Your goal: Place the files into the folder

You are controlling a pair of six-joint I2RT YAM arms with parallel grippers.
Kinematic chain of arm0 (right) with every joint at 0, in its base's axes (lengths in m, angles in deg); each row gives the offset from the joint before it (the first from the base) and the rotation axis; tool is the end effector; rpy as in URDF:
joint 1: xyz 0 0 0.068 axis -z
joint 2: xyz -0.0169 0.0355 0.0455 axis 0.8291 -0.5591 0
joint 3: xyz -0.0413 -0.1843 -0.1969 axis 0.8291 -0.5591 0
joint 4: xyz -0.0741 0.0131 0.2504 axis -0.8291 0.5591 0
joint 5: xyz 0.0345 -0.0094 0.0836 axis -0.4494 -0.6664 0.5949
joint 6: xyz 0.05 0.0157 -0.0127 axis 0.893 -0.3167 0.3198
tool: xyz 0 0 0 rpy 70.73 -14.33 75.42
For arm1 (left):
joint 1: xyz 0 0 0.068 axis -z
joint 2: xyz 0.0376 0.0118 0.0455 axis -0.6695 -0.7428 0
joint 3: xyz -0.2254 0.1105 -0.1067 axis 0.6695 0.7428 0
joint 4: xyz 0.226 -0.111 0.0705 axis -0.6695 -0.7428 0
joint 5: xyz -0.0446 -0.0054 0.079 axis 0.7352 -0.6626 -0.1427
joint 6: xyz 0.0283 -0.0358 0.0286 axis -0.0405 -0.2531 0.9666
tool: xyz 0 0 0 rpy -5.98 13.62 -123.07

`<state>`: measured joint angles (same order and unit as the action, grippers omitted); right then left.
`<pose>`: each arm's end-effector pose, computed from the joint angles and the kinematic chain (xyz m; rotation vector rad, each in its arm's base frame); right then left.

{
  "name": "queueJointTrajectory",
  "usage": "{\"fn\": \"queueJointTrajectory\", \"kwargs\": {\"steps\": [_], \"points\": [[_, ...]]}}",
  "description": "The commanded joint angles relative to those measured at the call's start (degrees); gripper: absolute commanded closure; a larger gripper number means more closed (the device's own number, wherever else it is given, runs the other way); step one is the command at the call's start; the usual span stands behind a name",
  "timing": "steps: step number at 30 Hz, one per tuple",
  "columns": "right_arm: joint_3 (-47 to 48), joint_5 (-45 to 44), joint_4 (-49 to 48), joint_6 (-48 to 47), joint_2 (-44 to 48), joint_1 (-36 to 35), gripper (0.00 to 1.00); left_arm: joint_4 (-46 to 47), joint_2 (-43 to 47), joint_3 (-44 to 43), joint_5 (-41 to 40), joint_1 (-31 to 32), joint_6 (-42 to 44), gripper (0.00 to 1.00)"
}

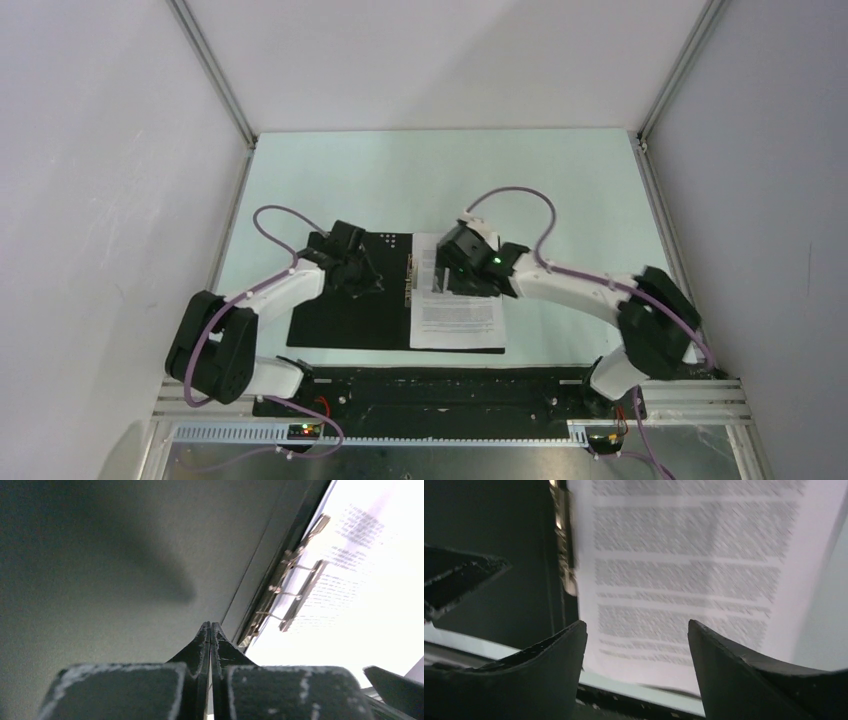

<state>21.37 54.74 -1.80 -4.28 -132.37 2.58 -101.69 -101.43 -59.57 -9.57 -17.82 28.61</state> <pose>0.1841 0.2359 0.2250 -0.0003 2.5769 0.4570 0.2205 -0.1010 0.1657 -0.6142 2.6717 -0.4742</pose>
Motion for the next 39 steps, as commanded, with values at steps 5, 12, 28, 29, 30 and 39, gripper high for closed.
{"fn": "queueJointTrajectory", "kwargs": {"steps": [5,12,28,29,30,39], "points": [[22.74,-5.49,4.01,-3.87,-20.02,-1.17,0.36,0.00,0.61,-0.08,3.97,-6.53,0.88,1.00],[33.76,-7.42,9.46,-4.24,-30.14,-2.29,0.52,0.04,6.90,8.75,5.92,-14.13,-2.02,1.00],[37.88,-6.63,9.75,-4.38,-35.31,-2.68,0.66,0.00,13.72,14.63,4.14,-15.13,-4.10,1.00],[38.06,-6.64,9.77,-4.46,-35.48,-2.71,0.68,-0.03,13.67,14.64,4.12,-15.14,-4.10,1.00],[38.10,-6.64,9.83,-4.52,-35.57,-2.73,0.70,-0.04,13.68,14.64,4.01,-15.22,-4.10,1.00],[37.86,-6.56,10.59,-4.50,-35.79,-3.07,0.71,0.01,13.69,15.06,3.42,-15.47,-3.86,1.00]]}}
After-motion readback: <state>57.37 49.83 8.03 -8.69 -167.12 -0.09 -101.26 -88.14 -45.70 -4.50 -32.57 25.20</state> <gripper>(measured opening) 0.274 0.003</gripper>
